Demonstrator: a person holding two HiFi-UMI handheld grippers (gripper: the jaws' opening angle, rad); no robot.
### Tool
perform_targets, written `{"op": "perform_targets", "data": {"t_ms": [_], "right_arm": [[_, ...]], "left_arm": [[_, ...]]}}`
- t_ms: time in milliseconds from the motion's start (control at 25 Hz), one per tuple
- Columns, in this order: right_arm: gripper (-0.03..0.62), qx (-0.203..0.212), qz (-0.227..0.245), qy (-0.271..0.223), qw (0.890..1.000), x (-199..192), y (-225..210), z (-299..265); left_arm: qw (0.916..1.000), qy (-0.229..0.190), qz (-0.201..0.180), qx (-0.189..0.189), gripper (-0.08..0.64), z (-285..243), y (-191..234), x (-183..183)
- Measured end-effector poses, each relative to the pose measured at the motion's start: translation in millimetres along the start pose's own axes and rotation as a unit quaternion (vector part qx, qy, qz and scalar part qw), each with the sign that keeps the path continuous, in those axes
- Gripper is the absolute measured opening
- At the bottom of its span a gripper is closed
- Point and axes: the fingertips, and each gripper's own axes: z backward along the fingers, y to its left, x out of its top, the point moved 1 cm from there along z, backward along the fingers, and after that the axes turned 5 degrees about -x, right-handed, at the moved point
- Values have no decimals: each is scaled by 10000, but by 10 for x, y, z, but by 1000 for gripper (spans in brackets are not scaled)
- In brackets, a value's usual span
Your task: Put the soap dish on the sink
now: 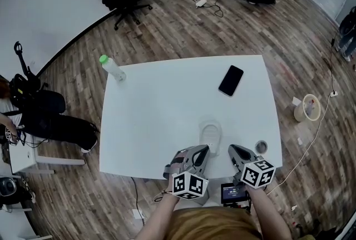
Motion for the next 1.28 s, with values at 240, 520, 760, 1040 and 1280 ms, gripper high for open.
{"op": "perform_targets", "data": {"t_ms": [240, 520, 760, 1040, 1280], "right_arm": [[9, 135, 35, -378, 9992, 272, 109, 150], [9, 252, 2, -1097, 9936, 714, 141, 454], [9, 372, -57, -1800, 9830, 1187, 369, 683], [9, -689, 2125, -2102, 9518, 1445, 617, 845], [9, -1074, 2490, -2274, 9353, 1522, 610, 921]], "left_arm": [[9872, -540, 1313, 724, 6, 350, 404, 155], [9550, -1168, 2332, 1411, 6, 703, 814, 340], [9369, -1521, 2728, 1574, 6, 869, 1002, 432], [9293, -1444, 2762, 1983, 6, 1076, 1205, 483], [9259, -1659, 2689, 2070, 6, 1144, 1276, 639]]}}
